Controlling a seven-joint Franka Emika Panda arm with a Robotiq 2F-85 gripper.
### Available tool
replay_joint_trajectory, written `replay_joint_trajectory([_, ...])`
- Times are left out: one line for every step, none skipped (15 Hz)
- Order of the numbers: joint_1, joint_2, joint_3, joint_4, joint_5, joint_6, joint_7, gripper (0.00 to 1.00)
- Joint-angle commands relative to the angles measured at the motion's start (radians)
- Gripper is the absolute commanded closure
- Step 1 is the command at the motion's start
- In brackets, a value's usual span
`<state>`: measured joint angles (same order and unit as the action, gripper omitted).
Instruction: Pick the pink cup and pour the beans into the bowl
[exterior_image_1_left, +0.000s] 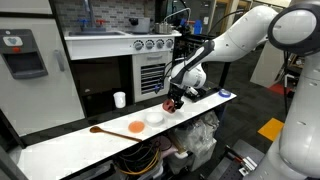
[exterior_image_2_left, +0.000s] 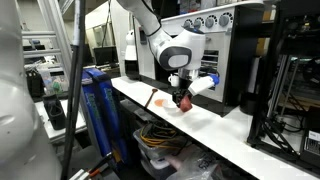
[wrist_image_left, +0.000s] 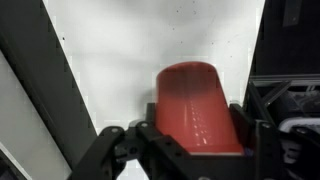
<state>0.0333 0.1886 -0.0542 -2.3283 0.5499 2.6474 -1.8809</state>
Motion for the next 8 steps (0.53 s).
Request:
replay_joint_trajectory([-0.031, 0.006, 0.038, 0.022, -0.158, 0.010, 0.104, 0.52])
replay_joint_trajectory([-0.030, 0.006, 0.040, 0.026, -0.202, 0.014, 0.137, 0.52])
replay_joint_trajectory([-0.029, 0.006, 0.043, 0.031, -0.243, 0.013, 0.165, 0.52])
replay_joint_trajectory([-0.029, 0.007, 0.046, 0.037, -0.282, 0.010, 0.191, 0.52])
replay_joint_trajectory([-0.028, 0.008, 0.051, 0.043, -0.315, 0.008, 0.214, 0.52])
replay_joint_trajectory([-0.028, 0.008, 0.055, 0.049, -0.344, 0.005, 0.235, 0.52])
replay_joint_trajectory([-0.028, 0.009, 0.059, 0.054, -0.370, 0.002, 0.253, 0.52])
replay_joint_trajectory([-0.027, 0.010, 0.063, 0.060, -0.393, 0.000, 0.270, 0.52])
